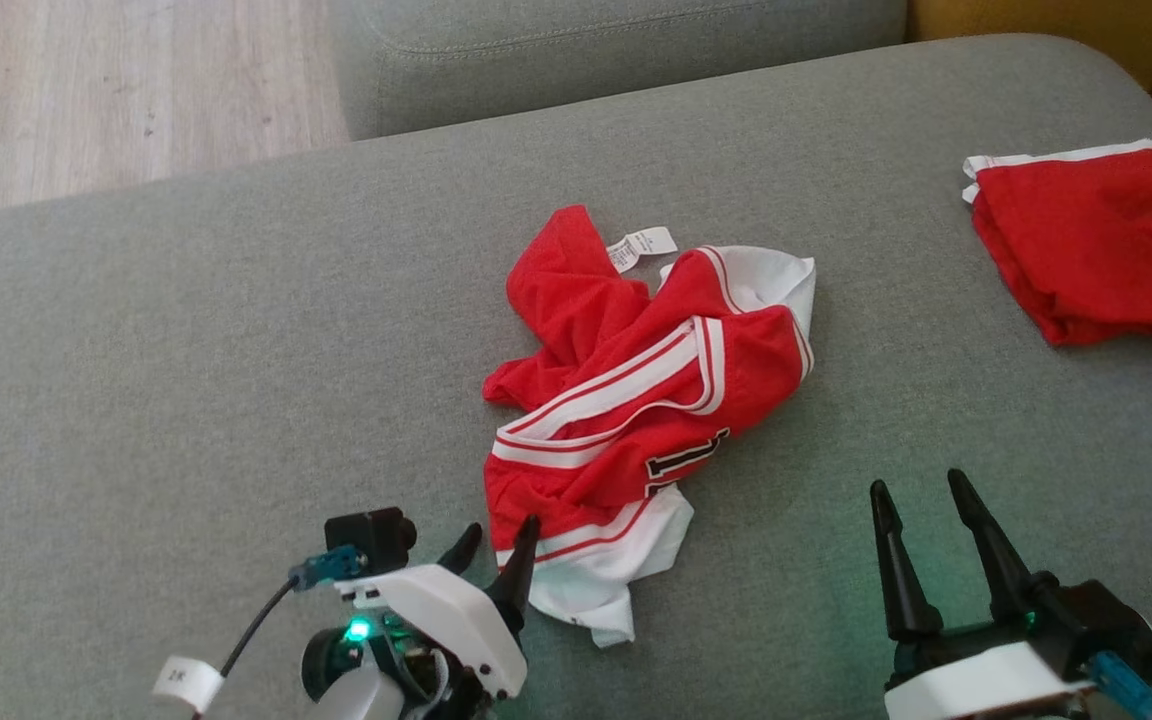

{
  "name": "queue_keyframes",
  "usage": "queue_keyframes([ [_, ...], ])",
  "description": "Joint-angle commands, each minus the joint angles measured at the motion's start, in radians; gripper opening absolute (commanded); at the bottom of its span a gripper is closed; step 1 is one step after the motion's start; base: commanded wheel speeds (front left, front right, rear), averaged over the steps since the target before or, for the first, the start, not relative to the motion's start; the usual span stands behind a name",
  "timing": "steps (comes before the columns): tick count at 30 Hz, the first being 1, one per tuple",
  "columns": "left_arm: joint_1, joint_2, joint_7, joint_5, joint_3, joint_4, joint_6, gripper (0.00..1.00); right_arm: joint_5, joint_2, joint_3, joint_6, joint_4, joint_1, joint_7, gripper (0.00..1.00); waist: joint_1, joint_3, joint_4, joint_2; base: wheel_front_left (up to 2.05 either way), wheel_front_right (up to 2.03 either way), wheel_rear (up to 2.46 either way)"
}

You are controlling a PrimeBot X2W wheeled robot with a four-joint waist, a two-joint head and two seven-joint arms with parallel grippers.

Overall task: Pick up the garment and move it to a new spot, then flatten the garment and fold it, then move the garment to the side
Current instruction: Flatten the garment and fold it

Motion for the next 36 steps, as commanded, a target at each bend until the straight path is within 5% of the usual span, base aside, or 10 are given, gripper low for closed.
queue_keyframes([
  [1,-0.017,-0.003,0.008,-0.038,0.028,-0.037,-0.006,1.00,-0.012,-0.006,0.024,-0.001,-0.033,-0.033,-0.004,1.00,0.0000,0.003,0.003,0.0000,0.00,0.00,0.00],
  [10,-0.053,-0.004,0.009,-0.110,-0.054,0.029,-0.047,1.00,-0.014,-0.006,0.044,-0.001,-0.031,-0.054,-0.004,1.00,0.0000,0.035,-0.005,0.0000,0.00,0.00,0.00],
  [19,-0.171,-0.004,-0.043,0.037,-0.196,0.228,-0.013,1.00,-0.016,-0.013,0.059,-0.001,-0.029,-0.077,-0.004,1.00,0.0000,0.068,-0.033,0.0000,0.00,0.00,0.00],
  [20,-0.180,-0.004,-0.045,0.039,-0.210,0.248,-0.019,0.78,-0.016,-0.014,0.060,-0.001,-0.028,-0.079,-0.004,1.00,0.0000,0.069,-0.037,0.0000,0.00,0.00,0.00],
  [21,-0.188,-0.004,-0.052,0.038,-0.223,0.263,-0.026,0.17,-0.016,-0.014,0.062,-0.001,-0.028,-0.080,-0.004,1.00,0.0000,0.068,-0.041,0.0000,0.00,0.00,0.00],
  [22,-0.194,-0.004,-0.062,0.031,-0.233,0.272,-0.036,0.00,-0.016,-0.015,0.063,-0.001,-0.026,-0.080,-0.004,1.00,0.0000,0.066,-0.046,0.0000,0.00,0.00,0.00],
  [29,-0.232,-0.004,-0.105,-0.202,-0.286,0.148,-0.130,0.00,-0.017,-0.014,0.075,-0.001,-0.009,-0.067,-0.004,1.00,0.0000,0.020,-0.074,0.0000,0.00,0.00,0.00],
  [36,-0.448,-0.004,-0.107,-0.422,-0.318,-0.066,-0.152,0.00,-0.007,-0.010,0.114,-0.001,0.008,-0.062,-0.004,1.00,0.0000,-0.033,-0.132,0.0000,0.00,0.00,0.00],
])
